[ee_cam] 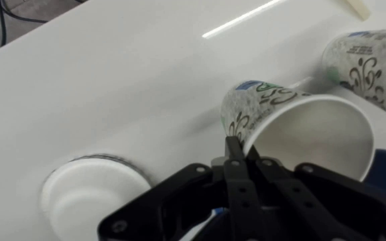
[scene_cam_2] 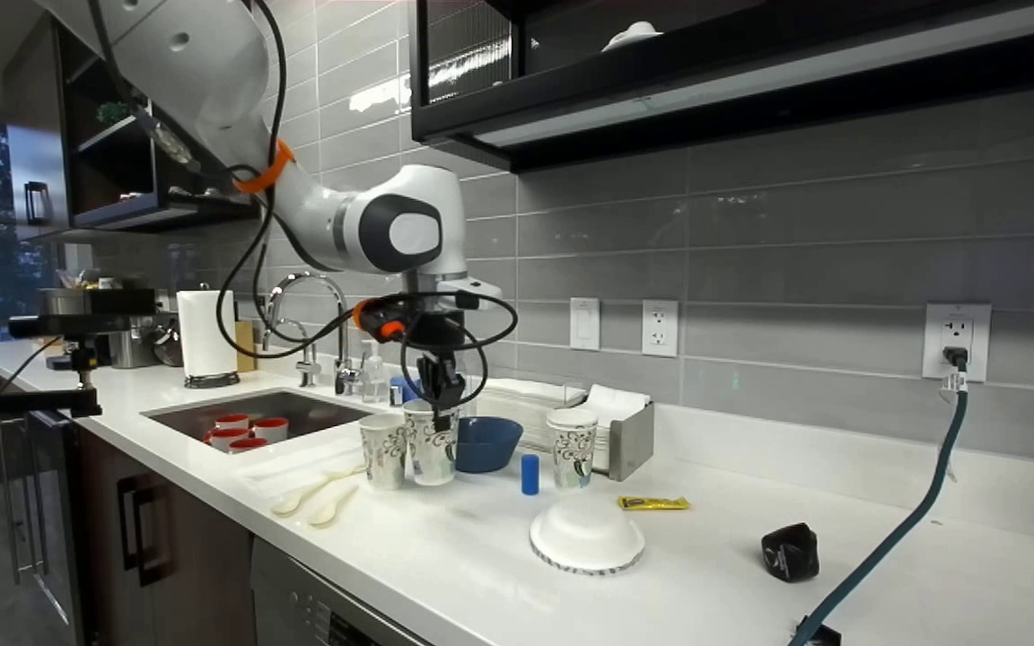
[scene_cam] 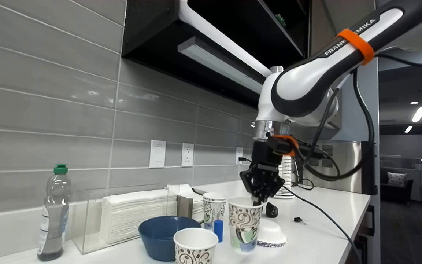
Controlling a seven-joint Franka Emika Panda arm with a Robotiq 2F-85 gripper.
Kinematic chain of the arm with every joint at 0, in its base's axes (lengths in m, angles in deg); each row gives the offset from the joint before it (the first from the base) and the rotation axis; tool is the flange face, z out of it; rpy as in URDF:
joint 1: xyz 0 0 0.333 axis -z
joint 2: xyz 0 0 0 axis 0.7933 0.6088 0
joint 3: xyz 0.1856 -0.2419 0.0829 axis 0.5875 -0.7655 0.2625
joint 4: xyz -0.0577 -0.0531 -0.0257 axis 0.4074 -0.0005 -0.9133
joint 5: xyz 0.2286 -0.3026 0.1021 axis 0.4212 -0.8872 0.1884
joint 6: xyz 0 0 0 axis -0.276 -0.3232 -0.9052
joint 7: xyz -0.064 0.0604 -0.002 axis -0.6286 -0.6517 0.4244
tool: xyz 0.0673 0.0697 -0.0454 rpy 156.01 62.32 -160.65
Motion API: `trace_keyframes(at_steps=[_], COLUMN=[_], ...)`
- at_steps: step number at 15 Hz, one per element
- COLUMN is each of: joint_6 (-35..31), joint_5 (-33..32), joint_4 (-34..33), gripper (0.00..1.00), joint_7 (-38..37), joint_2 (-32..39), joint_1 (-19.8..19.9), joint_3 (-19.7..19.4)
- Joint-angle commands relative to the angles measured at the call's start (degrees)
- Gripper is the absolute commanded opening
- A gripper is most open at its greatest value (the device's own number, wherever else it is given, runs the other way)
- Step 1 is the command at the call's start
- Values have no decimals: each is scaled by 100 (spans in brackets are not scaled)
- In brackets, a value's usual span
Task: Pick up the paper cup on the right and move it to the right
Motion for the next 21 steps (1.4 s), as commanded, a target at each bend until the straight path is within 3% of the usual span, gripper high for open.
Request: trace_keyframes(at_steps=[1, 5, 9, 15, 21], joint_6=[198, 456, 454, 594, 495], joint_5=[72, 154, 239, 254, 158], joint_4=[-57, -144, -890, -2439, -3460], gripper=[3, 1, 1, 1, 1], joint_7=[-9, -10, -908, -1815, -3251], joint_2=[-100, -234, 387, 1634, 2634], joint_1=[124, 310, 555, 937, 981], joint_3=[-102, -287, -473, -1078, -1586])
